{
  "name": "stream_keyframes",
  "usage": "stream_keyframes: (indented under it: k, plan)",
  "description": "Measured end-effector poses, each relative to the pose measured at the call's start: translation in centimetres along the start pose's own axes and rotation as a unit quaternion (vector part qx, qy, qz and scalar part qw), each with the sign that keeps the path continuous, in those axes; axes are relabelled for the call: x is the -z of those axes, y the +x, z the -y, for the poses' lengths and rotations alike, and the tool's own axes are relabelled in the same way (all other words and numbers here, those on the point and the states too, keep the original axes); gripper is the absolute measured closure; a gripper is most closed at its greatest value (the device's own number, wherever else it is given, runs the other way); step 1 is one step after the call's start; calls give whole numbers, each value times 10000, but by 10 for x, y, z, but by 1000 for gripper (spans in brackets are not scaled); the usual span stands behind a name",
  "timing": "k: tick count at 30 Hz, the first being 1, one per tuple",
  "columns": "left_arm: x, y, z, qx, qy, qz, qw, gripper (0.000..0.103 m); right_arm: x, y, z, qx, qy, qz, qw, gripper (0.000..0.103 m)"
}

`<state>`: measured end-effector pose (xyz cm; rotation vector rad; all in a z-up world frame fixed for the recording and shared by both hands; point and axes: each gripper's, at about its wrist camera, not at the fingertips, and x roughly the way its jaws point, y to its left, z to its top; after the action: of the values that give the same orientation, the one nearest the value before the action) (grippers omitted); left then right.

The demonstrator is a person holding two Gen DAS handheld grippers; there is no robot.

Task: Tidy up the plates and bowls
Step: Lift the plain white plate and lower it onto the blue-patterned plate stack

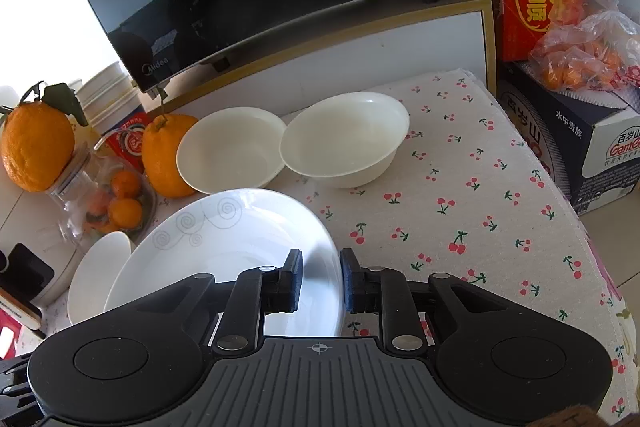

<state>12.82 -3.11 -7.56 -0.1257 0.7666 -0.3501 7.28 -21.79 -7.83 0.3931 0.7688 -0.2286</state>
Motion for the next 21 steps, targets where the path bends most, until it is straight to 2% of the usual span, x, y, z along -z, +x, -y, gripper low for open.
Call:
stream_keyframes:
  k: [9, 15, 21]
  plan:
    - [0, 1, 3, -109, 137, 23, 9998, 81, 1, -1, 0, 117, -67, -13, 9999, 85]
    - [2, 1, 5, -233, 279, 32, 9993, 82, 1, -1, 0, 319, -116, -13, 9994, 91]
    - [4, 0, 5, -249, 421, 31, 9988, 85, 2, -3, -2, 413, -303, 57, 9987, 91]
